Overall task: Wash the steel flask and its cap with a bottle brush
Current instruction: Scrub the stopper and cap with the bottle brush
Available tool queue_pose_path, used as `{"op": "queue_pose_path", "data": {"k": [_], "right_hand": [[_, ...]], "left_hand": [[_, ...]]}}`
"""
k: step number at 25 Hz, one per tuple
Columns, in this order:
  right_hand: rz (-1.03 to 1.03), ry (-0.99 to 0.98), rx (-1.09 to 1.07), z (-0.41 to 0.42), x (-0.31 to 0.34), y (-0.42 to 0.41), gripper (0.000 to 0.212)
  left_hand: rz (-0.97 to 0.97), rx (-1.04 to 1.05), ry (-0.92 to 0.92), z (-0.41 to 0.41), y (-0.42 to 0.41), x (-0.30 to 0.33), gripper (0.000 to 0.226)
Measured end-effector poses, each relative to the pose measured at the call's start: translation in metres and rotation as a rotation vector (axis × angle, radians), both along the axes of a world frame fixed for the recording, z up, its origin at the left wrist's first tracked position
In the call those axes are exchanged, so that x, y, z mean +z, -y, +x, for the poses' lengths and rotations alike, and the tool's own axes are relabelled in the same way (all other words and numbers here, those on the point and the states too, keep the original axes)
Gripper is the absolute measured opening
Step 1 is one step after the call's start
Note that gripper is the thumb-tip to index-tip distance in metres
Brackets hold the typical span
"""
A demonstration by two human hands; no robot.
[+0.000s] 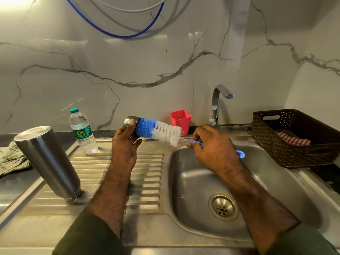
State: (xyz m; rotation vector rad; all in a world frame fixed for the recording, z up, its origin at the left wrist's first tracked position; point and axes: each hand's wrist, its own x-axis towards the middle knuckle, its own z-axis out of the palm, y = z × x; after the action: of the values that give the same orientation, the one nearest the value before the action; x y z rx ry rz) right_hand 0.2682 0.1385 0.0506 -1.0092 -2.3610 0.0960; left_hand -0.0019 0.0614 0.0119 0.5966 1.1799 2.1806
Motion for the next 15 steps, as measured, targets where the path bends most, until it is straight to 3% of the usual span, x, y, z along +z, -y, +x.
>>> {"op": "queue_pose_path", "data": {"k": [4, 6, 8, 11, 15], "right_hand": [[0.075, 0.092, -0.166, -0.003, 0.001, -0.003, 0.017], [-0.082, 0.105, -0.199, 0.000, 0.001, -0.010, 0.021], [-0.196, -0.027, -0.110, 0.001, -0.003, -0.011, 0.029], [-0.080, -0.083, 0.060, 0.000, -0.007, 0.001, 0.033], [0.040, -0.011, -0.016, -0.007, -0.009, 0.004, 0.017]], "left_hand": [[-0.009, -0.076, -0.025, 0.005, 0.005, 0.005, 0.034], [0.035, -0.142, -0.018, 0.009, 0.006, 0.009, 0.027], [0.072, -0.147, 0.017, 0.012, 0.006, 0.011, 0.025], [0.085, -0.064, 0.136, 0.012, 0.004, 0.010, 0.026], [0.058, -0.044, 0.122, 0.004, 0.004, 0.006, 0.035]]}}
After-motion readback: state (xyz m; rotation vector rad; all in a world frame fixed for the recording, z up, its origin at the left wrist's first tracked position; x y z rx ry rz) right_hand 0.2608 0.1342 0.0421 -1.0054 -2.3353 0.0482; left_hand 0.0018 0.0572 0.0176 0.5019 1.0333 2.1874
